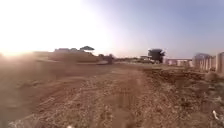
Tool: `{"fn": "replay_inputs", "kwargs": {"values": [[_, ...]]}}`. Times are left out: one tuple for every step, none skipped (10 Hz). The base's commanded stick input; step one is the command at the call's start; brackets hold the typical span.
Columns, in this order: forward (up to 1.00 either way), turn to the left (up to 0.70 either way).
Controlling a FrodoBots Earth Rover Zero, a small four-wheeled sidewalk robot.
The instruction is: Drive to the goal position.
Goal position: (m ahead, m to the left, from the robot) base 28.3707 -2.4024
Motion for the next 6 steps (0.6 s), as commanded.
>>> {"fn": "replay_inputs", "kwargs": {"values": [[0.70, 0.00], [0.70, 0.00], [0.70, 0.00], [0.70, 0.00], [0.70, 0.00], [0.70, 0.00]]}}
